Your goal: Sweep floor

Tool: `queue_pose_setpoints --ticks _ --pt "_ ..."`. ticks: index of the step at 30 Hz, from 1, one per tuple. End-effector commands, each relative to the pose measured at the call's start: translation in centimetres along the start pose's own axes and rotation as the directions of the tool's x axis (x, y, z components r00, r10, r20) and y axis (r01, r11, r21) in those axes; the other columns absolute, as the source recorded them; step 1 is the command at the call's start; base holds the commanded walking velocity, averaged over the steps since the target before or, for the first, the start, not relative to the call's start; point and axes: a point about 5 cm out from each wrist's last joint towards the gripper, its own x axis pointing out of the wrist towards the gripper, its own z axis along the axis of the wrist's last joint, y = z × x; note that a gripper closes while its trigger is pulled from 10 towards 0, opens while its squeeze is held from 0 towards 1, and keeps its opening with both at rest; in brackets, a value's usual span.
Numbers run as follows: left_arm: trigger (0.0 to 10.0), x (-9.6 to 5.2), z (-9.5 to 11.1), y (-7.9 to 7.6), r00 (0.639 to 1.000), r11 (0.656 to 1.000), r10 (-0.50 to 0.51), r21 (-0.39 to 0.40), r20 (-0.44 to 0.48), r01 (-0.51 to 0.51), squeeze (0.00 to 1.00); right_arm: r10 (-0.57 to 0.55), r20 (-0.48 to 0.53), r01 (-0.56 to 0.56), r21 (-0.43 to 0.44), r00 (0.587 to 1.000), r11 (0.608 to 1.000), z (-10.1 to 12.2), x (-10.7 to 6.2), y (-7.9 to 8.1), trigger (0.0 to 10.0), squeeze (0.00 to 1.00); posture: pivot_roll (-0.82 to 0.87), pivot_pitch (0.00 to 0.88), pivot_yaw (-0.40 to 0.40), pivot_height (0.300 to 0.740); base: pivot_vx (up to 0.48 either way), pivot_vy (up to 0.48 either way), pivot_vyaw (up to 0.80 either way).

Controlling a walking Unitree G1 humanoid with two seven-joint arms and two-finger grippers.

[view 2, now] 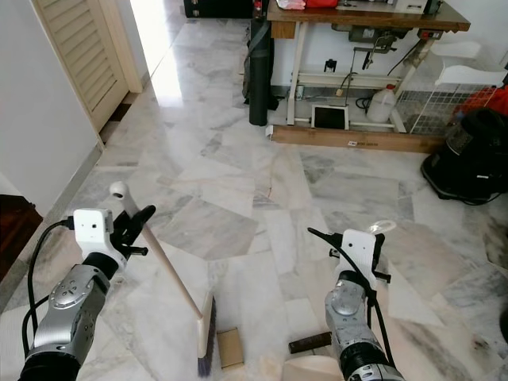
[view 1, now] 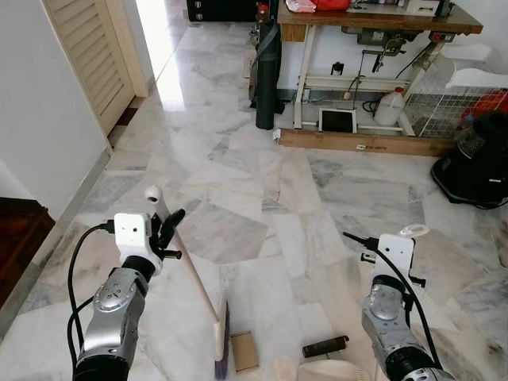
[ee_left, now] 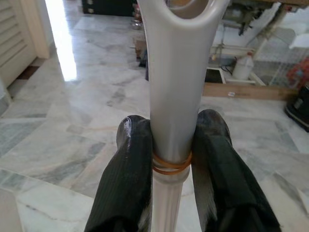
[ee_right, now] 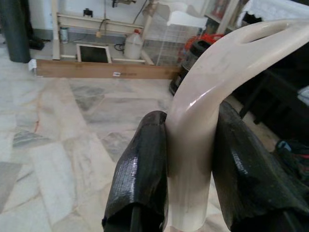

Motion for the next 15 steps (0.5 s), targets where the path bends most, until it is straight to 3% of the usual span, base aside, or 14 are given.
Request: queue_pose_setpoints --ticks 1,5,15 --pt "10.0 0.1 0.2 0.2 1.0 1.0 -0.014 0.018 0.001 0.014 0.0 -0.04 0.042 0.039 0.009 0.998 0.999 0.5 0.4 -0.8 10.0 0.0 0.05 0.083 -0.009 0.74 0.0 0.0 0.0" --pt "10.0 0.1 0.1 0.2 1.0 1.0 -0.013 0.016 -0.001 0.013 0.0 -0.059 0.109 0.049 0.087 0.992 0.995 1.7 0.7 -1.1 10.0 0.0 0.05 0.079 -0.008 0.74 0.0 0.0 0.0" --pt "10.0 0.1 0.1 0.1 1.0 1.0 -0.011 0.012 0.005 0.01 0.0 -0.009 0.12 -0.003 0.097 0.993 0.995 2.7 1.5 -0.6 10.0 0.0 0.06 0.071 -0.013 0.74 0.0 0.0 0.0"
